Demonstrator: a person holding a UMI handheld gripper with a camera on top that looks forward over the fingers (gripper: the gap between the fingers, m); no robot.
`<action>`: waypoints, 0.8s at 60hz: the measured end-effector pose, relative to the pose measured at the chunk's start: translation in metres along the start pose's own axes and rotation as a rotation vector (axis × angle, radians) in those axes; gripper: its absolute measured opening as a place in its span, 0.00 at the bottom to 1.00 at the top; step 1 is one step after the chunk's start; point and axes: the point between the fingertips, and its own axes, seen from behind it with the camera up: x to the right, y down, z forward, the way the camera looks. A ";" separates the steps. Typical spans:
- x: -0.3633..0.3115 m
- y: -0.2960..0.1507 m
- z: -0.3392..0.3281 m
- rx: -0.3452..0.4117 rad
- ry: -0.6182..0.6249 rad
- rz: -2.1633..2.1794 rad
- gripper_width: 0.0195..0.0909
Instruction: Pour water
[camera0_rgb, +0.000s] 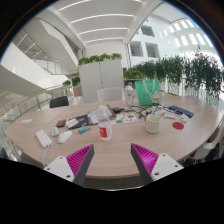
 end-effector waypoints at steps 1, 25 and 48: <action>-0.001 -0.001 0.000 0.002 -0.003 -0.002 0.88; -0.064 -0.030 0.130 0.113 -0.084 -0.091 0.88; -0.040 -0.035 0.272 0.113 -0.040 -0.083 0.87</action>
